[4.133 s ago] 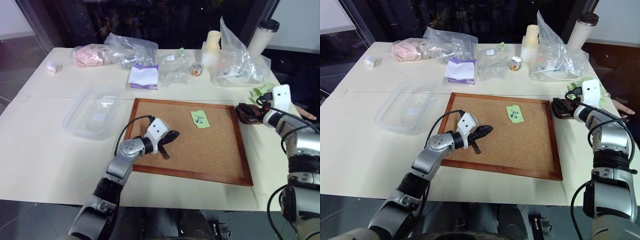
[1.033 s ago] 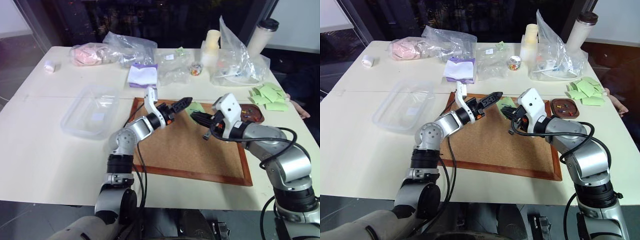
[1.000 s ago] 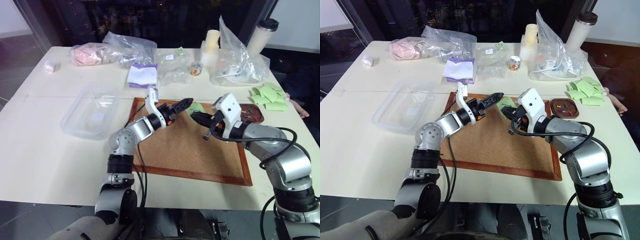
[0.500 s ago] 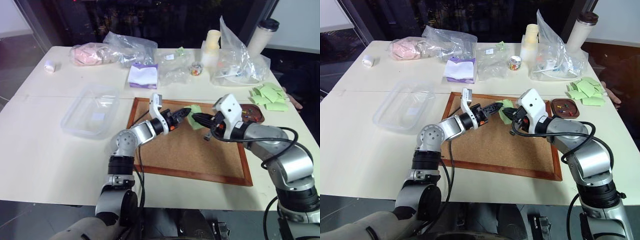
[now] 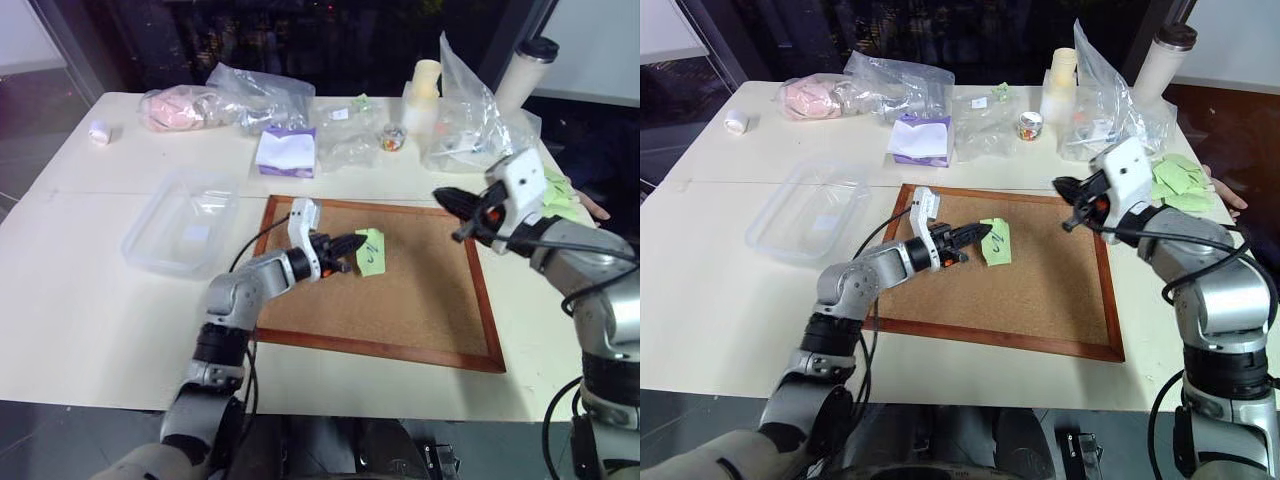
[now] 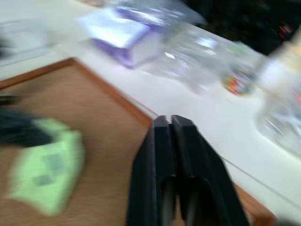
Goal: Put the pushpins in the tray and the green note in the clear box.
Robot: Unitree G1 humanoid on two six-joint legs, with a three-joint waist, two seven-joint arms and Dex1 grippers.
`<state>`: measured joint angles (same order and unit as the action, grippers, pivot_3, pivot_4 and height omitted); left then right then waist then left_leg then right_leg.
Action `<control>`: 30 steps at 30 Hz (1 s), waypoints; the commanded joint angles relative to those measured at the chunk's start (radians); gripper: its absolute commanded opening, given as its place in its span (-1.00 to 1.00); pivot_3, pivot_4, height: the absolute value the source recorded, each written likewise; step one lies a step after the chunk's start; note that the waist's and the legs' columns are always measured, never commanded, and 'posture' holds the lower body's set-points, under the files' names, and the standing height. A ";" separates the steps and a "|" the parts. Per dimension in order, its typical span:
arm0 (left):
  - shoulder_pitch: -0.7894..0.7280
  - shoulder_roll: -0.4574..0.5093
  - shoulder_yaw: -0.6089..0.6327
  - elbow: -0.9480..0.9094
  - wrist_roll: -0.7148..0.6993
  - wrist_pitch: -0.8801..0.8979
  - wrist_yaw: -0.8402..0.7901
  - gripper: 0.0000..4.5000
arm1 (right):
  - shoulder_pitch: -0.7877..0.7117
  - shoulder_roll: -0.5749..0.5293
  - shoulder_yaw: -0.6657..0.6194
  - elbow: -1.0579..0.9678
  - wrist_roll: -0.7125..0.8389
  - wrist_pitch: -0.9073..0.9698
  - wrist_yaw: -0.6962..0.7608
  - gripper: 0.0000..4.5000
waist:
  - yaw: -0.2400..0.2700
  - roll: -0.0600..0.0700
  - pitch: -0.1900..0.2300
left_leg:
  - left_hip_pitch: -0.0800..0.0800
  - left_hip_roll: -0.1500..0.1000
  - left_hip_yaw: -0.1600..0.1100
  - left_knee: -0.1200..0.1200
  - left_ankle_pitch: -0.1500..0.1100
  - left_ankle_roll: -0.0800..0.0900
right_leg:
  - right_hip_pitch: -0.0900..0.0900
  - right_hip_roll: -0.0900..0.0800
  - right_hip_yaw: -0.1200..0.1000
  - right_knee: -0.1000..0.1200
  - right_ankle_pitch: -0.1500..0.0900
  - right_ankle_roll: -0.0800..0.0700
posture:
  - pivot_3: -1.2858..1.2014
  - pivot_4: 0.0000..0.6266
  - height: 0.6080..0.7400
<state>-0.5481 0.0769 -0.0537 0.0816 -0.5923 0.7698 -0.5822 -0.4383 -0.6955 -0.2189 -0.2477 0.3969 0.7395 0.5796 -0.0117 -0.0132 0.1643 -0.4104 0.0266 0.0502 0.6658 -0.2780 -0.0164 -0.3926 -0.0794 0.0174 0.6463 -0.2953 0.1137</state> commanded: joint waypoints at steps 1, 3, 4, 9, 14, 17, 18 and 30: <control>0.023 0.074 -0.037 -0.170 0.006 -0.039 -0.085 -0.99 | -0.061 -0.030 -0.037 0.208 -0.063 -0.075 -0.035 -1.00 | 0.000 0.000 0.000 | 0.000 0.000 0.001 0.000 0.000 0.000 | 0.000 0.000 0.001 0.000 0.000 0.000 | 0.03 -0.52 1.00; 0.040 0.112 -0.026 -0.225 -0.010 -0.035 -0.103 -0.99 | -0.093 -0.030 -0.040 0.314 -0.077 -0.103 -0.040 -1.00 | 0.000 0.001 0.000 | 0.000 0.000 0.001 0.000 0.000 0.000 | 0.000 0.000 0.001 0.000 0.000 0.000 | 0.03 -0.52 1.00; 0.052 0.148 -0.019 -0.265 -0.007 -0.038 -0.117 -0.99 | -0.114 -0.031 -0.037 0.403 -0.098 -0.140 -0.049 -1.00 | -0.001 0.000 0.000 | 0.000 0.000 0.001 0.000 0.000 0.000 | 0.000 0.000 0.001 0.000 0.000 0.000 | 0.03 -0.52 1.00; 0.080 0.236 0.043 -0.368 -0.041 -0.032 -0.132 -0.99 | -0.173 -0.027 -0.016 0.652 -0.152 -0.257 -0.047 -1.00 | -0.002 0.001 0.000 | 0.000 0.001 0.002 -0.001 0.000 0.000 | -0.001 0.000 0.001 0.000 0.000 0.000 | 0.03 -0.52 1.00; 0.091 0.284 0.084 -0.403 -0.070 -0.017 -0.131 -0.99 | -0.229 -0.023 0.009 0.827 -0.205 -0.326 -0.072 -1.00 | -0.003 0.001 0.000 | 0.000 0.001 0.002 -0.001 0.000 -0.001 | -0.001 0.000 0.002 0.000 0.000 0.000 | 0.03 -0.52 1.00; 0.086 0.310 0.094 -0.413 -0.084 -0.011 -0.144 -1.00 | -0.261 -0.023 0.013 0.906 -0.228 -0.364 -0.091 -0.88 | -0.003 0.001 0.000 | 0.000 0.001 0.002 -0.001 0.001 -0.002 | -0.001 0.000 0.001 0.000 0.000 0.000 | 0.03 -0.52 1.00; 0.082 0.320 0.093 -0.413 -0.085 -0.015 -0.150 -1.00 | -0.271 -0.023 0.012 0.924 -0.231 -0.374 -0.091 -0.73 | -0.003 0.001 0.000 | 0.000 0.001 0.002 -0.001 0.001 -0.003 | -0.001 0.000 0.002 0.000 0.000 0.000 | 0.03 -0.52 1.00; 0.053 0.308 0.050 -0.336 -0.014 -0.101 -0.137 -1.00 | -0.255 -0.021 0.011 0.839 -0.202 -0.343 -0.042 0.99 | -0.004 0.001 0.000 | 0.000 0.001 0.002 -0.001 0.003 -0.005 | -0.001 0.000 0.002 0.000 0.000 0.000 | 0.03 -0.52 1.00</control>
<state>-0.4856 0.3805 -0.0041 -0.2429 -0.6214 0.7077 -0.7152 -0.6973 -0.7106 -0.1925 0.7011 0.1633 0.3750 0.5047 -0.0161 -0.0123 0.1644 -0.4101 0.0275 0.0525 0.6652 -0.2753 -0.0211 -0.3934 -0.0793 0.0190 0.6466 -0.2953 0.1138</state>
